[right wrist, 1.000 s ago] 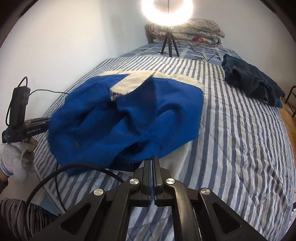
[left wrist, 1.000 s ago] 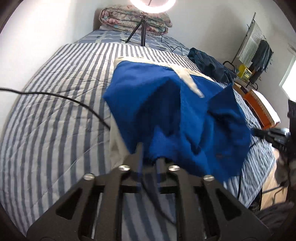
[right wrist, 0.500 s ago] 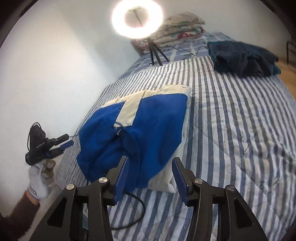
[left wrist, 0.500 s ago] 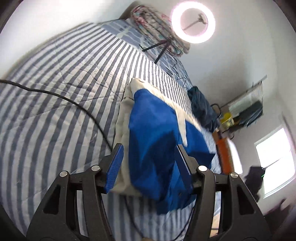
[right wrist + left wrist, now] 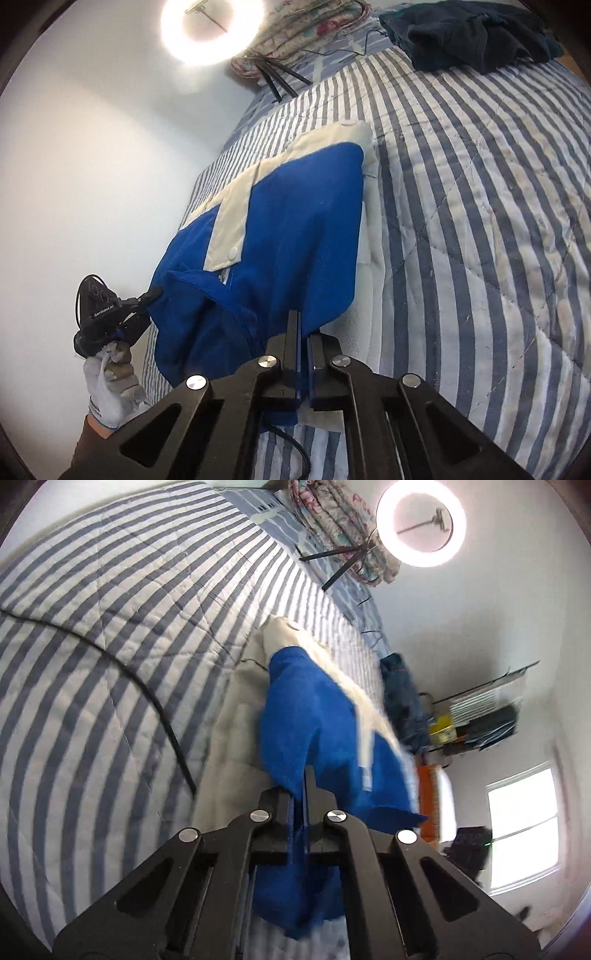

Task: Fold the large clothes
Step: 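Lower the collar onto the folded jacket and open both grippers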

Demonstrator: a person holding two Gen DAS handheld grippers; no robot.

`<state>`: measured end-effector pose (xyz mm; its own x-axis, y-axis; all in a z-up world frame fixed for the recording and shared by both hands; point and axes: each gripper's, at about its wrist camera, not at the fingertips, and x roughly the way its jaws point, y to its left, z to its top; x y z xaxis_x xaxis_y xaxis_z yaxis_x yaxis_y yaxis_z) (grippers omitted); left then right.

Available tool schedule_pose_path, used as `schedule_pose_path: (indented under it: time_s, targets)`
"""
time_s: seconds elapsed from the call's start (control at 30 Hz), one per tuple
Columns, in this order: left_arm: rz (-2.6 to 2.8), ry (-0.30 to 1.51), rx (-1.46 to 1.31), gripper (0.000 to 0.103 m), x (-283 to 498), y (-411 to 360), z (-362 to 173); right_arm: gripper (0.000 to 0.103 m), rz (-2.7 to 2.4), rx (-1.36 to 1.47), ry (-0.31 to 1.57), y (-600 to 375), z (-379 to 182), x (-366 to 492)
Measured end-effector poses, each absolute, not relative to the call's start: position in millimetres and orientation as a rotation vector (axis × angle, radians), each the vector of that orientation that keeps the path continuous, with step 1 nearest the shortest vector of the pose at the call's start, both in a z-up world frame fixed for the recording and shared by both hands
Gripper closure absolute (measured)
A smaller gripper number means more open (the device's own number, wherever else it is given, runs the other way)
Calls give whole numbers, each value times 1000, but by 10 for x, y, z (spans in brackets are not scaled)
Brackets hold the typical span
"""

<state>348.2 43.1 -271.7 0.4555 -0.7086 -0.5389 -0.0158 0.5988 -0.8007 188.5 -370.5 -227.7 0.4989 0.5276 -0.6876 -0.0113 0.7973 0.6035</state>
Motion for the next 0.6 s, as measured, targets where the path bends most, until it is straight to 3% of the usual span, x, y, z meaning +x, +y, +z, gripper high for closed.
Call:
schedule_pose_path:
  time_s: [0.13, 0.27, 0.37, 0.43, 0.53, 0.6]
  targets:
    - [-466, 1013, -817, 103, 3319, 574, -2692, 103, 369, 551, 983, -3802, -2087, 1706]
    - [-379, 1115, -728, 103, 3304, 538, -3099, 103, 295, 502, 1075, -3770, -2405, 1780]
    - [-391, 1090, -731, 103, 3242, 579, -3047, 103, 276, 447, 1087, -3703, -2460, 1772]
    - [-384, 1055, -643, 103, 3202, 582, -2847, 96, 298, 418, 1090, -3695, -2337, 1730]
    - [-380, 964, -502, 103, 3133, 597, -2424, 74, 292, 282, 1001, -3682, -1951, 1617]
    - [-374, 913, -417, 103, 3188, 510, -2173, 73, 298, 233, 933, -3677, -1722, 1610]
